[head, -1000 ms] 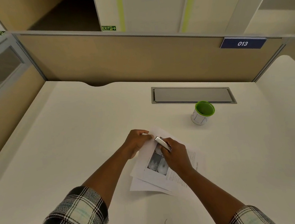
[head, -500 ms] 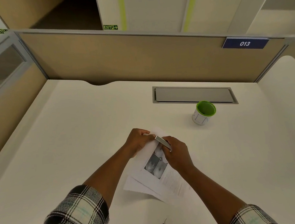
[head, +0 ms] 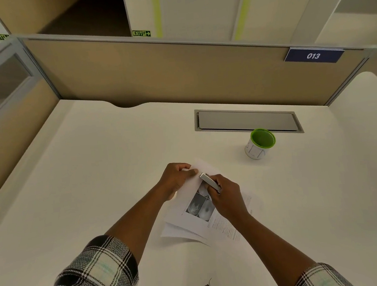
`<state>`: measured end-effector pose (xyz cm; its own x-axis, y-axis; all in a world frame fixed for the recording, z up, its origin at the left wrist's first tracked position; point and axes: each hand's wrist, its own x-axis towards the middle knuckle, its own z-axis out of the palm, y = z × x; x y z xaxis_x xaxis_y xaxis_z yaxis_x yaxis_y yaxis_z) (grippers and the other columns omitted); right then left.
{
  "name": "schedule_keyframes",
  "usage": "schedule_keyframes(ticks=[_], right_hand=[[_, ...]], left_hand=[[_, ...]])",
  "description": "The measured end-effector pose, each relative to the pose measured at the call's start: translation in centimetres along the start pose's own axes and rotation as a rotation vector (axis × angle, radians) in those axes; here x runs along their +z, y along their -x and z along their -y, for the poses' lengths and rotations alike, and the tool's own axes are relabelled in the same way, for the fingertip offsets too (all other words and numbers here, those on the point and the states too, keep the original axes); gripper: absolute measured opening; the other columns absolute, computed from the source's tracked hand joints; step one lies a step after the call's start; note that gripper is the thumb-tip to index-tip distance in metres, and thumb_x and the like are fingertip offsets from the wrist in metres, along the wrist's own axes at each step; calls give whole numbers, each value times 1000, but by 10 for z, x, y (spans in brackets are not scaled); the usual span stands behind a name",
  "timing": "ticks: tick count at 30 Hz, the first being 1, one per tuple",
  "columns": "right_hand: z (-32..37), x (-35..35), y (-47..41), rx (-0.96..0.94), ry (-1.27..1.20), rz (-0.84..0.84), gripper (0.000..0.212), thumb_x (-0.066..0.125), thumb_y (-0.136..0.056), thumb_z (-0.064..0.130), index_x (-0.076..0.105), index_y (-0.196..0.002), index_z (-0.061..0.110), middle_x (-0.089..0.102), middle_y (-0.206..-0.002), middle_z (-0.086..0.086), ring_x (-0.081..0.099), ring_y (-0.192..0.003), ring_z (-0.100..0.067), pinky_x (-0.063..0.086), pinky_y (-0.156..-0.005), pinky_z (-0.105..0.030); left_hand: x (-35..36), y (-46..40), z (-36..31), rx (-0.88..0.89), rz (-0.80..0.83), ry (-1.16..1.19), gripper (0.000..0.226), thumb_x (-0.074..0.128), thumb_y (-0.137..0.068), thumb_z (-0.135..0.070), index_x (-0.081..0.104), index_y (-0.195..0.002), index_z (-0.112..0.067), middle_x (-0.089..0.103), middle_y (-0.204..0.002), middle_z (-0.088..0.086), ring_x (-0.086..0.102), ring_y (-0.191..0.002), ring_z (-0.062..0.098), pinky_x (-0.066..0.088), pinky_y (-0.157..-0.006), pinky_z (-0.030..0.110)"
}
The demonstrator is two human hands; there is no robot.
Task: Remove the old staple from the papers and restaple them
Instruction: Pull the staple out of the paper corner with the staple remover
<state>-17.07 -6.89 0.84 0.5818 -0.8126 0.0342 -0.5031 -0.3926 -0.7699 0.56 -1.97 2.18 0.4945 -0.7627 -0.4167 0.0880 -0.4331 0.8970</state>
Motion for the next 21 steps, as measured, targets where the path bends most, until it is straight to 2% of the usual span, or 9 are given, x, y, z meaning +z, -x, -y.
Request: schedule_keyframes(ticks=[3, 6, 9, 12, 17, 21], right_hand=[[-2, -1, 1, -5, 4, -2, 17, 58, -92, 19, 66, -107, 23, 64, -91, 18, 60, -80, -5, 51, -75, -22], [-4, 0, 2, -9, 8, -20, 18, 60, -91, 17, 66, -108, 22, 66, -94, 14, 59, -80, -5, 49, -74, -20], [-3, -1, 2, -5, 2, -27, 19, 60, -91, 17, 67, -108, 22, 68, -94, 11, 60, -80, -7, 49, -74, -20], [-1, -2, 2, -9, -1, -25, 21, 61, -91, 17, 68, -111, 21, 70, -94, 9, 62, -81, -9, 50, -74, -22], [-1, -2, 3, -24, 8, -59, 21, 62, -88, 15, 70, -108, 19, 71, -89, 6, 62, -75, -11, 48, -69, -22], [-3, -4, 1, -37, 19, -38, 18, 62, -89, 15, 70, -104, 22, 67, -85, 13, 62, -74, -7, 54, -71, -25]], left_hand=[[1, 0, 1, -6, -4, 23, 36, 77, -82, -24, 68, -112, -7, 59, -116, 0, 58, -106, 20, 47, -82, 27], [1, 1, 2, -13, -15, 65, 38, 78, -80, -23, 68, -112, -5, 61, -118, 3, 60, -103, 19, 50, -76, 22], [3, 1, 2, -12, -13, 46, 42, 79, -80, -25, 68, -114, -3, 63, -121, 6, 62, -104, 21, 52, -80, 27], [4, 3, 3, 8, -1, 18, 41, 78, -80, -26, 69, -114, -3, 65, -121, 8, 63, -99, 21, 53, -78, 27], [1, 4, 5, 55, 38, -77, 42, 77, -81, -27, 70, -113, -2, 67, -119, 12, 63, -107, 28, 54, -93, 41], [1, 5, 6, 66, 22, -73, 33, 78, -80, -26, 72, -104, -6, 66, -116, 8, 62, -97, 20, 54, -84, 31]])
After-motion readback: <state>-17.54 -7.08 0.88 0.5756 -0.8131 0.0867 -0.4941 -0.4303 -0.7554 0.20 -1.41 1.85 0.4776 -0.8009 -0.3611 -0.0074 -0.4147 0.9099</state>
